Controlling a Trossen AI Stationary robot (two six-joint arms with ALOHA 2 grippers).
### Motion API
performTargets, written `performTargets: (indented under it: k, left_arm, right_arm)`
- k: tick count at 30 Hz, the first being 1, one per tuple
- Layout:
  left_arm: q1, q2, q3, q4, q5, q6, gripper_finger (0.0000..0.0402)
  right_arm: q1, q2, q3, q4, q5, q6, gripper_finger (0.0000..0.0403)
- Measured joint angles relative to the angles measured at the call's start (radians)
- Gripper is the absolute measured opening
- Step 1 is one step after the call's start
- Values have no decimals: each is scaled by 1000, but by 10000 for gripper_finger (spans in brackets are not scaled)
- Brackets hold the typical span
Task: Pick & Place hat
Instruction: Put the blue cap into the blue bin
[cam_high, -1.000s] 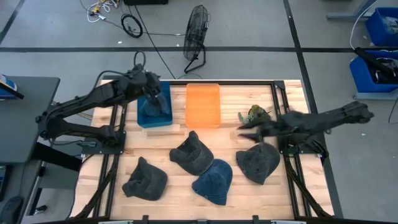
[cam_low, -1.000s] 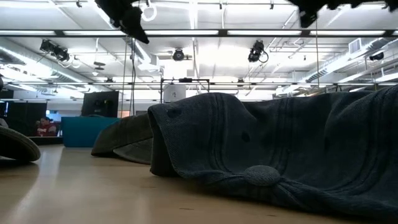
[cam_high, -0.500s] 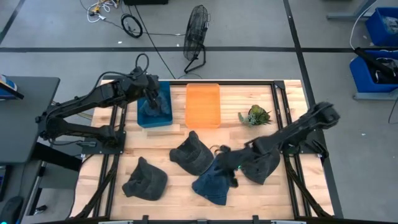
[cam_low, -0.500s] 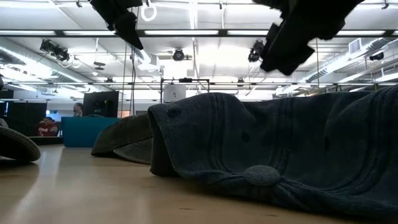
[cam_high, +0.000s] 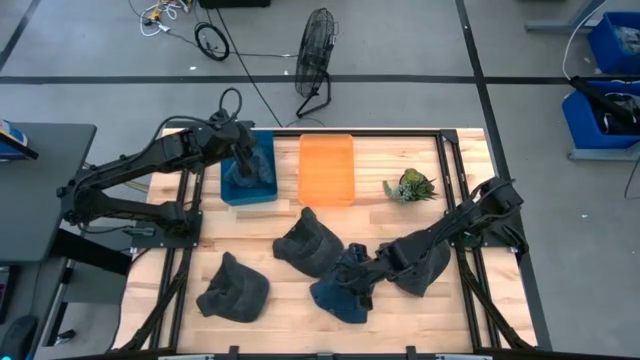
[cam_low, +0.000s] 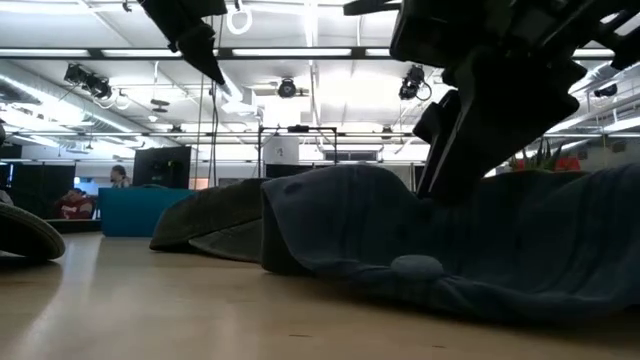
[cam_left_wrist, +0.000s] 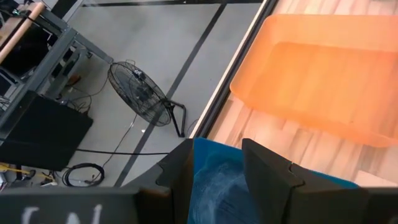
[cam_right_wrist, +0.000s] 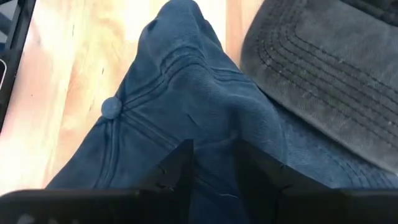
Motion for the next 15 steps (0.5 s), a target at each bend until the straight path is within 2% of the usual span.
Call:
performTargets:
  k: [9, 15]
  left_arm:
    - [0, 0, 0, 1, 0, 0, 138]
    - [0, 0, 0, 1, 0, 0, 138]
  right_arm:
    - [-1, -52, 0, -44, -1, -80, 123]
    - [0, -113, 0, -53, 50, -88, 150]
